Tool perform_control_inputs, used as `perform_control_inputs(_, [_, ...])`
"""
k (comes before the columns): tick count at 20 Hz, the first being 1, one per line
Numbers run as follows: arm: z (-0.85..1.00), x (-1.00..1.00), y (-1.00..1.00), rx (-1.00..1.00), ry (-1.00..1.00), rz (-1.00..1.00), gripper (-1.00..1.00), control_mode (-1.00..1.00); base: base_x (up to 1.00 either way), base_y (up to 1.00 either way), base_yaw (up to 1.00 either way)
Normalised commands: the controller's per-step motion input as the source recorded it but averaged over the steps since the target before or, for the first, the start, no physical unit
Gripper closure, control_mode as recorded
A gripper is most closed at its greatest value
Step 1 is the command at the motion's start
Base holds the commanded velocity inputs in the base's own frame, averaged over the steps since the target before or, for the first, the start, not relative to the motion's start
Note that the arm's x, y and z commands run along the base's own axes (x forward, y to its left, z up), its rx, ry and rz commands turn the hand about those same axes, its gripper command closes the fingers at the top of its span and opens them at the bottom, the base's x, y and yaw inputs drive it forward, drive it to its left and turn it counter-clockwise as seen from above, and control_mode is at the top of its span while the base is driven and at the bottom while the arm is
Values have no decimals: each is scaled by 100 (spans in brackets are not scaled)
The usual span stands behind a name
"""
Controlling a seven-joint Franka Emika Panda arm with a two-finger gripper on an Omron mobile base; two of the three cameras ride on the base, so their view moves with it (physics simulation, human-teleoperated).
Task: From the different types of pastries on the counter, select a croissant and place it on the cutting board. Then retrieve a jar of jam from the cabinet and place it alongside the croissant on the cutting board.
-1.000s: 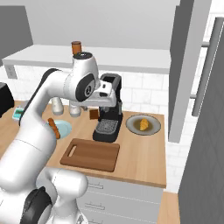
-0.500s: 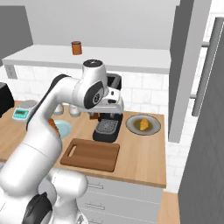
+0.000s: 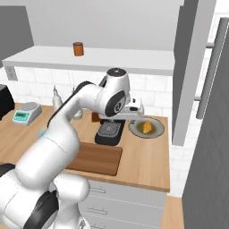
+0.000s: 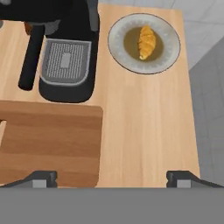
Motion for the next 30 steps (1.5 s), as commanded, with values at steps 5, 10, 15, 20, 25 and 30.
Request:
perform_control_inputs(5, [-8,31,-53,1,-1,0,-100,-100,0,0,0])
perform_control_inputs(10, [-75,0,-2,0,-7,0,-100,-100,0,0,0])
perform_control_inputs(15, [-100,0,-1,0,-9,0,-100,-100,0,0,0])
perform_control_inputs(20, [-71,0,0,0,-8,-2,-100,-100,0,0,0])
perform_control_inputs(25, [0,3,0,0,-6,2,-100,-100,0,0,0])
perform_control_inputs(30, [3,-4,0,-7,-71,2,-100,-100,0,0,0])
